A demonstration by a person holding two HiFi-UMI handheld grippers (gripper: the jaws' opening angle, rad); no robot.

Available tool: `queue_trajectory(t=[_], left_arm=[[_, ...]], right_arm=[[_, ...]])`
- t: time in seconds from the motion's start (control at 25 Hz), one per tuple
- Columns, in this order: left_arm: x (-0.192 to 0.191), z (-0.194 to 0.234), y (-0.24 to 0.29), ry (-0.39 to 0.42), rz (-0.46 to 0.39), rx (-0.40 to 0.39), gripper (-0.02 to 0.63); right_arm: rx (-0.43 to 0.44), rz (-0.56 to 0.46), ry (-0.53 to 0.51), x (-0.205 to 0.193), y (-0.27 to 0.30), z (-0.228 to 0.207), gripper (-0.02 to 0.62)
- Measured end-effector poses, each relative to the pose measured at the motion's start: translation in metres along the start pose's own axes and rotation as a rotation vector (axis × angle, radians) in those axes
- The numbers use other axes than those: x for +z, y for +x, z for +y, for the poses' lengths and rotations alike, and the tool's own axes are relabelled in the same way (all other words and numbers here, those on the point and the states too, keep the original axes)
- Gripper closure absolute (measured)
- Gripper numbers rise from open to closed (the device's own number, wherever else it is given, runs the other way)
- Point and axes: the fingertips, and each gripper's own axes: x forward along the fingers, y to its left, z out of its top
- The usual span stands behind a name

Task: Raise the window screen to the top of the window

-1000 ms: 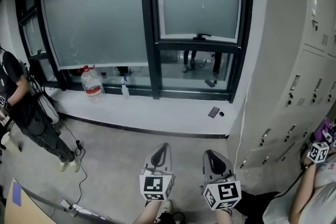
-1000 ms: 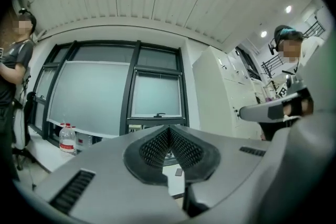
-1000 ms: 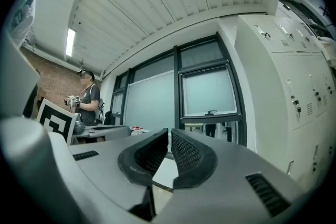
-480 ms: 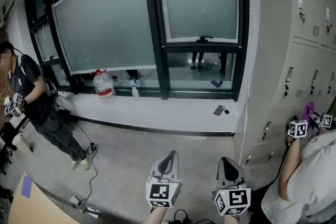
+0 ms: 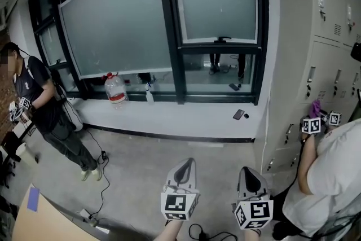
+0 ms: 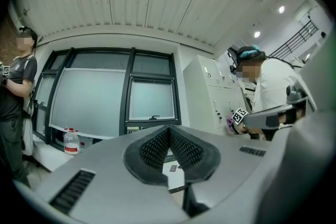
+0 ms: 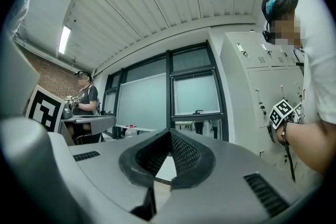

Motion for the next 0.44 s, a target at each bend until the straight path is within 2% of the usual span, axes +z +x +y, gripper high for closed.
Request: queue_trajectory(t=[0.44], left_arm=[[-0.001,0.022,-0.018,-0.016,0.008,0.007,0.601]], right_arm=[[0.012,0.009,-0.035,0.003,-0.001,0.035,0.589]])
